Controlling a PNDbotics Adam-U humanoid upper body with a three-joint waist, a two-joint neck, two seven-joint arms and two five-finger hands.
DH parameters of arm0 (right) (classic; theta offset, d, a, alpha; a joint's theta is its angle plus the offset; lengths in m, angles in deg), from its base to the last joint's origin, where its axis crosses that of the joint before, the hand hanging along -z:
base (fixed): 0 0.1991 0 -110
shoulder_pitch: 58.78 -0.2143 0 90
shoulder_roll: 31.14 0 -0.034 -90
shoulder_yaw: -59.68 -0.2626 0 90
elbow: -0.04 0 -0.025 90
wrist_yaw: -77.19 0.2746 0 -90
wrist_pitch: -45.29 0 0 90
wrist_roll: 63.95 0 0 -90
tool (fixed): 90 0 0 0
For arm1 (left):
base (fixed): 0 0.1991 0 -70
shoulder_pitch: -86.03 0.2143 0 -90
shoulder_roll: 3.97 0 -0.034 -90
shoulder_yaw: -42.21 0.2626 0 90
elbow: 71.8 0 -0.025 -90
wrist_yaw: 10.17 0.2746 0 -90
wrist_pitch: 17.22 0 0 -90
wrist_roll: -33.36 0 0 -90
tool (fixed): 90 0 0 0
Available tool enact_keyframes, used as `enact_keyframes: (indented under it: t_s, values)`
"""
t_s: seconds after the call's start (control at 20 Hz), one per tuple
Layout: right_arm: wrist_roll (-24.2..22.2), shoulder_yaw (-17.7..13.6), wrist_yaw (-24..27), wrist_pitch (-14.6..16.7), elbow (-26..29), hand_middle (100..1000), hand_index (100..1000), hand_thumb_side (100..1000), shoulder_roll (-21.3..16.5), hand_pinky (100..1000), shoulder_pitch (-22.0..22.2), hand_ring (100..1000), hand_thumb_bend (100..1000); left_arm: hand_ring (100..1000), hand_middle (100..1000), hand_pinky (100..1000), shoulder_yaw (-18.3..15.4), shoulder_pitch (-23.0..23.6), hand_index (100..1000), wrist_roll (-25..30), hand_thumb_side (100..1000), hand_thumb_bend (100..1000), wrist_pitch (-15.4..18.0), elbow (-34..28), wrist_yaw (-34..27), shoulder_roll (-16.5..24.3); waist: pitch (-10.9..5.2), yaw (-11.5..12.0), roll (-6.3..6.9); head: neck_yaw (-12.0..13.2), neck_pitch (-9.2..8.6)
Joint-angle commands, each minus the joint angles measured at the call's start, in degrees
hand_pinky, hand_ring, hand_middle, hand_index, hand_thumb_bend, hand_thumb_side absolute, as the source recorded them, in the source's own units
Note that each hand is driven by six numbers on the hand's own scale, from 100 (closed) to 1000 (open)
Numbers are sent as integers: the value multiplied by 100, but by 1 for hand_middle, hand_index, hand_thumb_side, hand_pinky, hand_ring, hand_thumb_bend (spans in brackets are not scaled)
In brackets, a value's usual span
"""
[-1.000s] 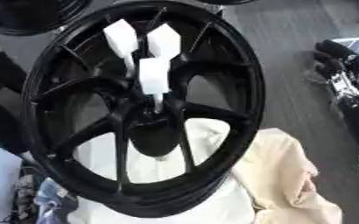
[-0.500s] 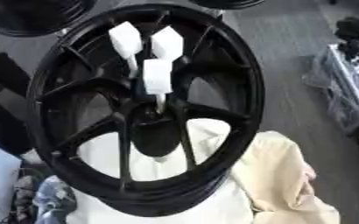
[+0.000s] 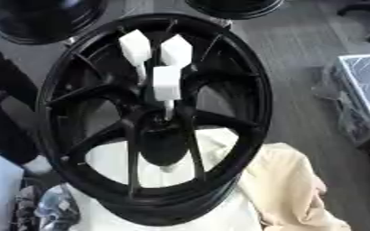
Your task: Pull the pin out of the wheel hub.
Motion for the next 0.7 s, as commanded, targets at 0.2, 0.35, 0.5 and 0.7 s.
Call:
enact_keyframes:
  t_s: [0.2,0.35,0.5,0.7]
  values:
    - [-850,640,-425,337,-664,917,927,352,-722,1000,-941,978,100,751,772,643,-24,-66,778,0,871,213,14,-14,-2,178,-153,69,-72,-165,33]
    - [-1255,953,-1012,677,-1151,908,925,215,-766,1000,-1469,966,100,751,771,643,-15,-92,776,0,867,211,11,3,4,224,-186,99,-130,-208,33]
    - [-1511,1184,-1805,1121,-1533,902,923,198,-661,986,-1953,957,100,751,772,643,3,-117,776,19,865,211,5,14,16,265,-217,112,-189,-199,33]
    - [-1881,1459,-2313,1565,-1574,917,932,201,-398,1000,-2345,971,100,751,772,643,-15,-98,776,0,866,210,6,39,30,300,-244,110,-226,-198,33]
